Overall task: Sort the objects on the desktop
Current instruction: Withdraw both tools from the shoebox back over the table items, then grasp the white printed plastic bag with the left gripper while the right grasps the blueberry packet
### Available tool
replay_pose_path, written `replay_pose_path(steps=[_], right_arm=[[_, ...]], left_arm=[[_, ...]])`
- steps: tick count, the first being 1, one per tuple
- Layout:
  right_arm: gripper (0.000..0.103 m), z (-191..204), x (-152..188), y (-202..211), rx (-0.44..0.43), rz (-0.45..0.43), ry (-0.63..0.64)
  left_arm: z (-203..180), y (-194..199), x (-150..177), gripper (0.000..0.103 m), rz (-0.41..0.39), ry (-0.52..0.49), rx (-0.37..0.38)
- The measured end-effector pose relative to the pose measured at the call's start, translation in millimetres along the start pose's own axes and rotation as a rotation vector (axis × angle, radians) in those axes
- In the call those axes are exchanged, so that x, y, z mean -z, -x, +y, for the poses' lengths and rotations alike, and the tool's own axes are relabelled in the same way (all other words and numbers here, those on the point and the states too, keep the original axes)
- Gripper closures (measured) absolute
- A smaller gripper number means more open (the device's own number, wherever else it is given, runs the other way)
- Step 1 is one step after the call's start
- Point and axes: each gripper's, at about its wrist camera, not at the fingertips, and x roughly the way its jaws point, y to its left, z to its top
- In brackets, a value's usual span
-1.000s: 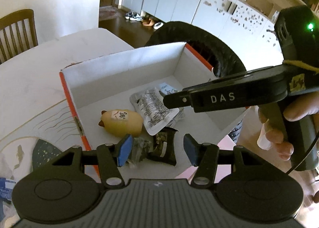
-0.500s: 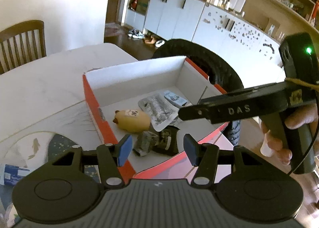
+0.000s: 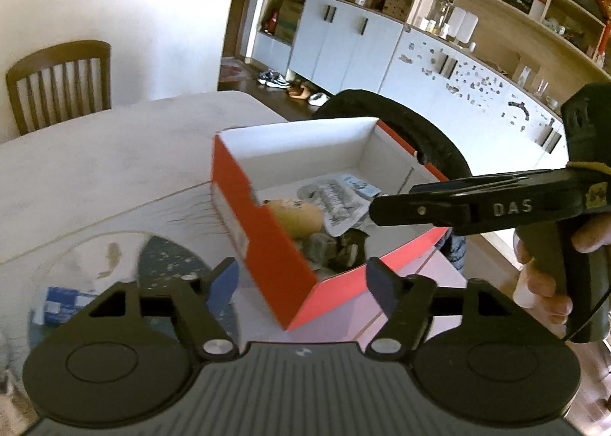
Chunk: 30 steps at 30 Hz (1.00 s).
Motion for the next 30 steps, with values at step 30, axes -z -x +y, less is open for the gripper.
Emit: replay_pose_path(steps=[30], right_arm=[[0.006, 150, 46, -21, -0.043, -0.051, 0.082]], left_arm=[[140, 101, 54, 0.0, -0.077, 0.104, -0.159]])
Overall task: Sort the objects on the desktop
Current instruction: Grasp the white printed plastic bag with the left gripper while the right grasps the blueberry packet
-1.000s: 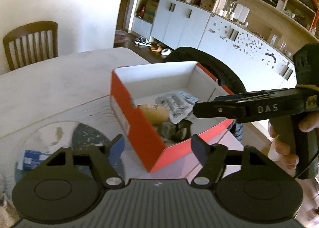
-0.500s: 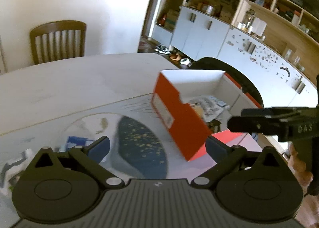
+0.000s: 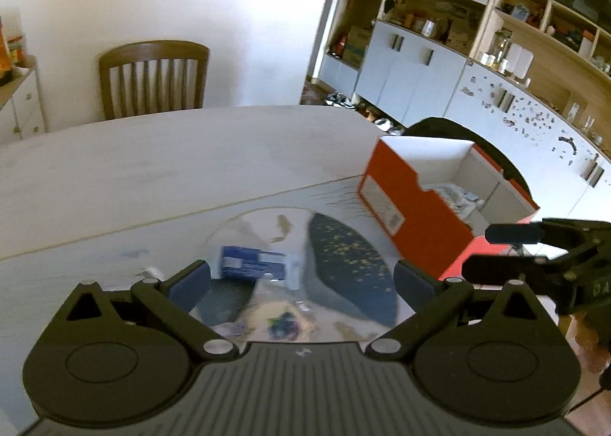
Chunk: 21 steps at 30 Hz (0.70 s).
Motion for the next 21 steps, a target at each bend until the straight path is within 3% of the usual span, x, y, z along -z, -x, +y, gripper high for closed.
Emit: replay_pose_path(steps=[8, 21], right_arm=[[0.005, 36, 10, -31, -0.01, 0.037, 0.022], [0.005, 64, 11, -70, 0.028, 0.075, 0.037]], left_arm=[[33, 3, 1, 0.0, 0.002, 0.013, -0.027], [79, -5, 11, 0.0, 0.016, 0.005, -0.105]])
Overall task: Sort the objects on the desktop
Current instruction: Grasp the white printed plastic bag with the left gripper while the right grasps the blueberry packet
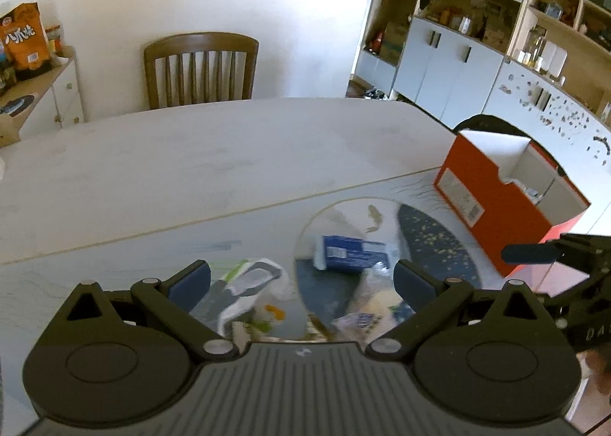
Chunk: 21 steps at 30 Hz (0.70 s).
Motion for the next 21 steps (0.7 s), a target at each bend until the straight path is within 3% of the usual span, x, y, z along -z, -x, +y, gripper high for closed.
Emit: replay_pose_path(steps=[10, 21], right_arm=[[0.005, 12, -1, -44, 0.106, 0.049, -0.111], [0.006, 13, 1, -83, 0.216, 0.13, -0.289]], left_arm=[[12, -15, 8, 0.0, 0.016, -0.071, -0.028], [29, -29, 13, 0.001, 0.039, -0.079, -0.032]])
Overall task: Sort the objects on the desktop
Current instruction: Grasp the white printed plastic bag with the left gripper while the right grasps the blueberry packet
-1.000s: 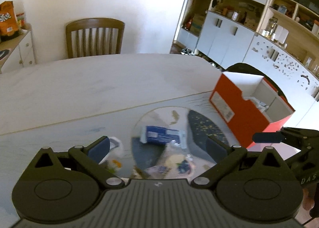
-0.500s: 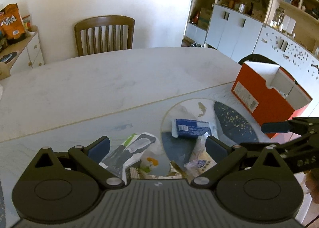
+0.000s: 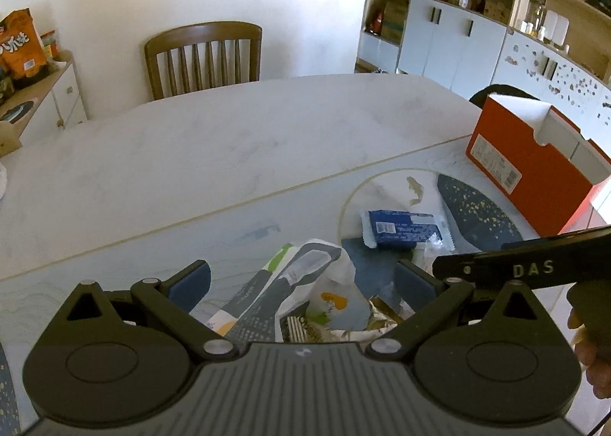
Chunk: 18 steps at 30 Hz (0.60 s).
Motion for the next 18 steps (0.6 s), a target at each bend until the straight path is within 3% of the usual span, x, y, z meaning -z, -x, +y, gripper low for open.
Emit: replay_pose_path(steps=[12, 18], right_arm=[[0.008, 9, 15, -21, 0.033, 0.091, 0.003], [0.009, 14, 25, -20, 0.049, 0.077, 0.078]], left_arm=[[7, -12, 4, 0.001, 0.018, 0.003, 0.002], [10, -17, 8, 0.001, 0.029, 0.006, 0.007]])
